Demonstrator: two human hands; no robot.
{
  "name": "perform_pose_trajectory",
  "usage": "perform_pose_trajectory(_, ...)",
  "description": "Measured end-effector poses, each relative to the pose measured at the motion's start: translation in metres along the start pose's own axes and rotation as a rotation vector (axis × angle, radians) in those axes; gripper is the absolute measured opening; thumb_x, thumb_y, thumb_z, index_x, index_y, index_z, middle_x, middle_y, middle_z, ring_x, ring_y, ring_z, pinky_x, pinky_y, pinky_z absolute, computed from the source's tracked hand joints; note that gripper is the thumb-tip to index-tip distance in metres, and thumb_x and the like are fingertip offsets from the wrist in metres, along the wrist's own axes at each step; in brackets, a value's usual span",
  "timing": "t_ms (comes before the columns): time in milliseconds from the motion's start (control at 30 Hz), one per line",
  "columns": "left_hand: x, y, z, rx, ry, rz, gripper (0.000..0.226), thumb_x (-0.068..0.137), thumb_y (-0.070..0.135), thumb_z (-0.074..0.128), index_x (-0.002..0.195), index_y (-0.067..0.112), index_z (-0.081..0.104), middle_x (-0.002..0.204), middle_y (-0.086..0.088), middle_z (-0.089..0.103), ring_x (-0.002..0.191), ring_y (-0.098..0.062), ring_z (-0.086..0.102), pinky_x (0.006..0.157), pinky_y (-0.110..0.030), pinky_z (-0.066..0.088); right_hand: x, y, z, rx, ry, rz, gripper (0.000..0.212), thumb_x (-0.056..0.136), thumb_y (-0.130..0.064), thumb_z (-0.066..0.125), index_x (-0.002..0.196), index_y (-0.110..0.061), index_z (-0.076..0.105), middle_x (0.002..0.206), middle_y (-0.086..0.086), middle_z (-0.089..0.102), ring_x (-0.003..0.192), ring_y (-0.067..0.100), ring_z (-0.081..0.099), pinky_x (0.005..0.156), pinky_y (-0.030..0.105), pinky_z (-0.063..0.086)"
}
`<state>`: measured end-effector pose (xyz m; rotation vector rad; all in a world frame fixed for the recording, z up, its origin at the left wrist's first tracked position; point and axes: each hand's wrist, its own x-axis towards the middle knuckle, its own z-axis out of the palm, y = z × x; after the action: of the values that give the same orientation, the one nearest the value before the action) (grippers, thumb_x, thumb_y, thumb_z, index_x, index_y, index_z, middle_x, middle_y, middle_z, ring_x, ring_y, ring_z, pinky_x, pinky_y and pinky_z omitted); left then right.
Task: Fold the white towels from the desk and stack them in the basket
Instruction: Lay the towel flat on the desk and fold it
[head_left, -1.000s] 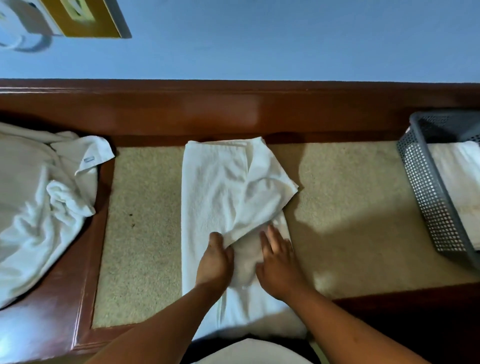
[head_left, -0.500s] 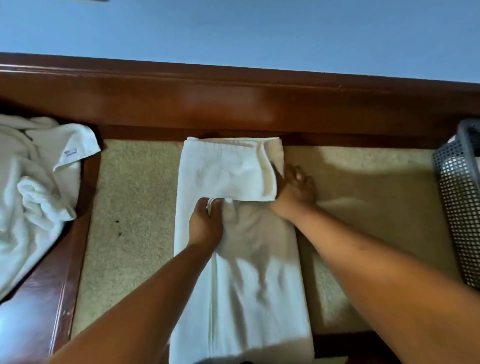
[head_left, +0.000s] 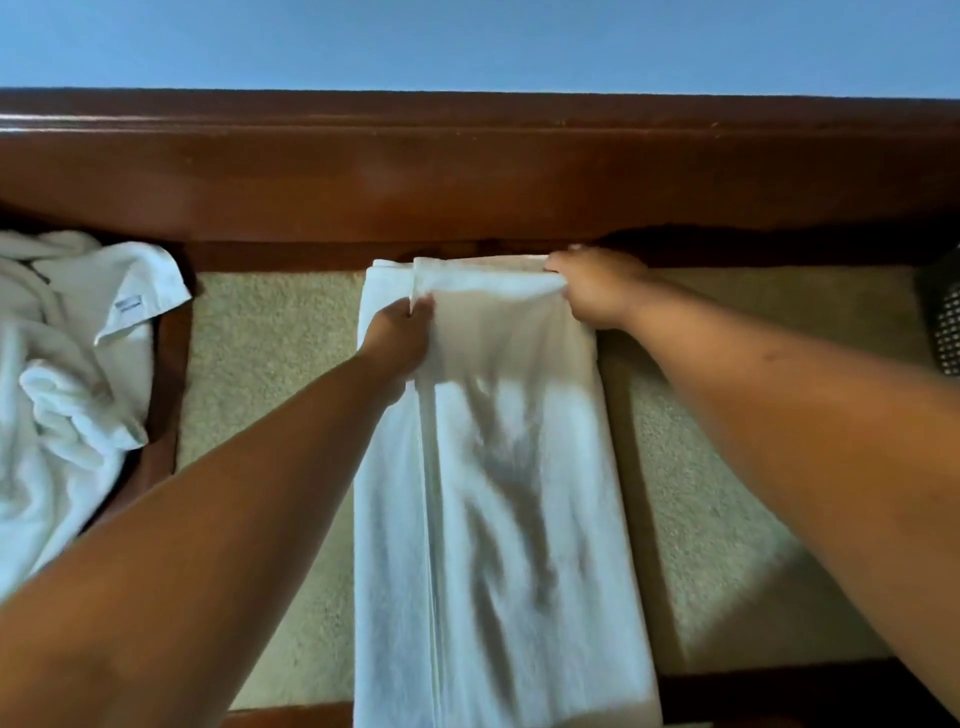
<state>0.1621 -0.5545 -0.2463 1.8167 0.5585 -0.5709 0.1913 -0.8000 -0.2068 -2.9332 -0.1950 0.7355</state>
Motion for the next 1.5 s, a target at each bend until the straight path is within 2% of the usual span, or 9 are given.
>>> perform_pose_trajectory(133,0.009,0.007,0.006,0.094,0.035,-0.011,0.043,0.103,0.05,0.044,0.123,0.018,0.064,0.106,-0.007,0.064,0.1,-0.031,0.062,0.085,-0.053,0.058,0.001,0.008,0.013,0.09,0.146,0.168,0.027,0.094,-0.011,0.052,0.12,-0.017,0.056,0.128,0.012,0.054,0.111,0.037,0.057,0.078,0.035,0.041)
perform_pose_trajectory(233,0.012,0.009,0.009,0.122,0.05,-0.059,0.046,0.102,0.052,0.043,0.128,0.018,0.062,0.114,-0.008,0.062,0.103,-0.031,0.061,0.086,-0.053,0.058,-0.015,-0.01,0.047,0.241,0.358,0.262,0.056,0.086,0.003,0.051,0.138,-0.018,0.047,0.143,0.013,0.037,0.105,0.038,0.059,0.075,0.037,0.045)
perform_pose_trajectory(333,0.003,0.005,0.007,0.065,0.023,-0.042,0.042,0.103,0.047,0.043,0.126,0.017,0.06,0.115,-0.009,0.062,0.106,-0.031,0.061,0.091,-0.052,0.056,-0.051,-0.026,0.079,0.392,0.491,0.344,0.077,0.085,0.006,0.056,0.154,-0.018,0.032,0.154,0.016,0.022,0.122,0.033,0.051,0.095,0.034,0.048)
perform_pose_trajectory(667,-0.143,-0.097,-0.013,0.105,0.039,0.091,0.017,0.096,0.032,0.065,0.09,0.017,0.06,0.076,0.001,0.062,0.071,-0.02,0.059,0.058,-0.03,0.043,-0.257,-0.055,0.193,0.571,0.258,0.41,0.071,0.094,-0.035,0.064,0.154,-0.015,0.034,0.158,0.008,0.03,0.142,0.027,0.033,0.118,0.039,0.03)
perform_pose_trajectory(867,-0.247,-0.182,-0.006,0.164,-0.136,-0.087,0.026,0.093,0.029,0.07,0.114,0.019,0.057,0.099,-0.002,0.072,0.087,-0.022,0.07,0.066,-0.033,0.051,-0.374,-0.084,0.25,0.568,0.167,0.599,0.057,0.088,-0.034,0.071,0.137,-0.007,0.055,0.132,0.014,0.05,0.118,0.036,0.053,0.1,0.042,0.043)
perform_pose_trajectory(1100,-0.319,-0.238,0.003,0.476,-0.248,0.004,0.025,0.081,0.029,0.077,0.099,0.027,0.06,0.088,0.008,0.07,0.082,-0.006,0.065,0.071,-0.024,0.051,-0.407,-0.098,0.27,0.879,0.215,0.851,0.03,0.087,-0.016,0.073,0.11,-0.003,0.059,0.105,0.009,0.054,0.093,0.023,0.051,0.078,0.03,0.037)
perform_pose_trajectory(1233,-0.345,-0.258,-0.001,0.46,0.043,-0.043,0.011,0.093,0.028,0.065,0.087,0.019,0.061,0.075,0.003,0.066,0.072,-0.013,0.062,0.061,-0.03,0.047,-0.405,-0.101,0.278,1.273,-0.036,0.958,0.015,0.085,-0.009,0.07,0.1,-0.01,0.067,0.098,0.011,0.07,0.089,0.024,0.065,0.081,0.036,0.052)
perform_pose_trajectory(1400,-0.362,-0.272,0.004,0.24,0.273,-0.12,0.009,0.094,0.025,0.067,0.096,0.019,0.059,0.09,0.004,0.066,0.09,-0.022,0.065,0.071,-0.034,0.048,-0.411,-0.092,0.289,1.071,-0.222,0.784,0.015,0.081,-0.027,0.076,0.086,-0.021,0.063,0.094,0.002,0.072,0.091,0.023,0.069,0.081,0.032,0.054)
perform_pose_trajectory(1500,-0.364,-0.282,0.003,0.058,0.443,-0.179,0.065,0.079,0.027,0.085,0.13,0.013,0.047,0.129,-0.006,0.055,0.12,-0.029,0.056,0.098,-0.041,0.047,-0.423,-0.085,0.288,0.975,-0.263,0.662,0.024,0.082,-0.036,0.077,0.096,-0.022,0.063,0.097,0.0,0.07,0.091,0.02,0.067,0.074,0.026,0.05)
